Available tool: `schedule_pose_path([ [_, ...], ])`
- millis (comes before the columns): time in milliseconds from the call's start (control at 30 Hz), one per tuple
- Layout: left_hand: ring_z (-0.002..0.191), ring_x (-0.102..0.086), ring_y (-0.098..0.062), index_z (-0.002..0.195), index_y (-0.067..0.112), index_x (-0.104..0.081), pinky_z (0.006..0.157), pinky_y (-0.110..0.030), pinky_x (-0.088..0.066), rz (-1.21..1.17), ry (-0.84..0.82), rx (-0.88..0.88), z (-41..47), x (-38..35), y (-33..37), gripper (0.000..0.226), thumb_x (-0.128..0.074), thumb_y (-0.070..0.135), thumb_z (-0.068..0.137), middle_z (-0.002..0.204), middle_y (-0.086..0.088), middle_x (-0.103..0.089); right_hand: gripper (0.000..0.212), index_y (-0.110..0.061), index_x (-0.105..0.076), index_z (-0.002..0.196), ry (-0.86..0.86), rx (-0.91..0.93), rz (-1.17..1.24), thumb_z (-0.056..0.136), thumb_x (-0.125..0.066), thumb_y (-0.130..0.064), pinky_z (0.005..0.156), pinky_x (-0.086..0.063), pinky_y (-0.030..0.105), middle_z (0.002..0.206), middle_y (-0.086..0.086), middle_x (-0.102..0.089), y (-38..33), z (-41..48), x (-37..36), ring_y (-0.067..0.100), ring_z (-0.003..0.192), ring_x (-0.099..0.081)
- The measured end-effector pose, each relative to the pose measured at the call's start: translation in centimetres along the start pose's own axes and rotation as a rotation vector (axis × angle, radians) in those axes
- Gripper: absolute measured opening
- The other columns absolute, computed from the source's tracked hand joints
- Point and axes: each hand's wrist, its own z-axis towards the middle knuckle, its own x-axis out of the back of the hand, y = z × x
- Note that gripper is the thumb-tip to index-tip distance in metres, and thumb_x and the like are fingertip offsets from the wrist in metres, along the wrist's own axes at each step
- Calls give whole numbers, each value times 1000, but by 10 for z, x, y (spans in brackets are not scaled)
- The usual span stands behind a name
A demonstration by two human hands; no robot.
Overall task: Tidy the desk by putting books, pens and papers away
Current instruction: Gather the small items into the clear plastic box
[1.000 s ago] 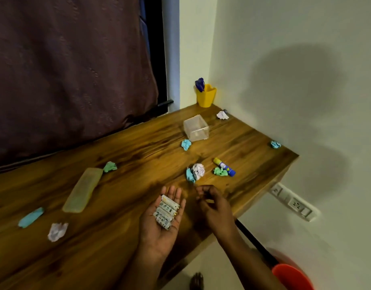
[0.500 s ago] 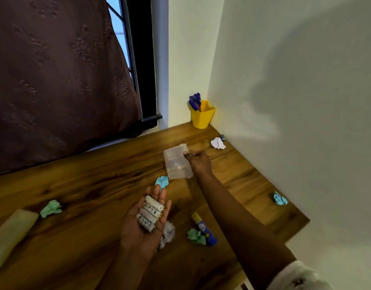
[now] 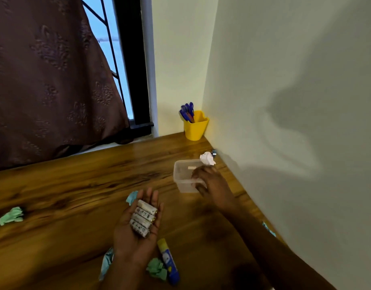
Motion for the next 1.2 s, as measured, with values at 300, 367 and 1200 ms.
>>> schedule_pose_path([
  [300,105,-66,-28,104,0,-71,81,-46,-55,26,-34,82,2,-18,-25,87,-94,0,20,120,-17,-65,28,-22,-62,114,264,-59,261,86,-65,-23,86,-46,19,119,-2,-60,-27,-32,46,8,107,-52],
  [367,108,-64,-29,107,0,-69,85,-48,-53,39,-41,97,1,-22,-30,87,-94,1,23,122,-17,-64,19,-25,-65,105,127,-89,338,86,-65,-19,69,-43,5,107,-10,-63,-47,-40,54,-2,89,-56],
  [1200,112,-62,-29,132,7,-51,88,-48,-51,-23,-48,19,13,-12,-24,114,-95,2,27,127,-15,-61,43,-2,-59,115,-595,-263,-132,82,-67,-29,77,-43,27,115,14,-62,-47,81,11,26,105,-59],
])
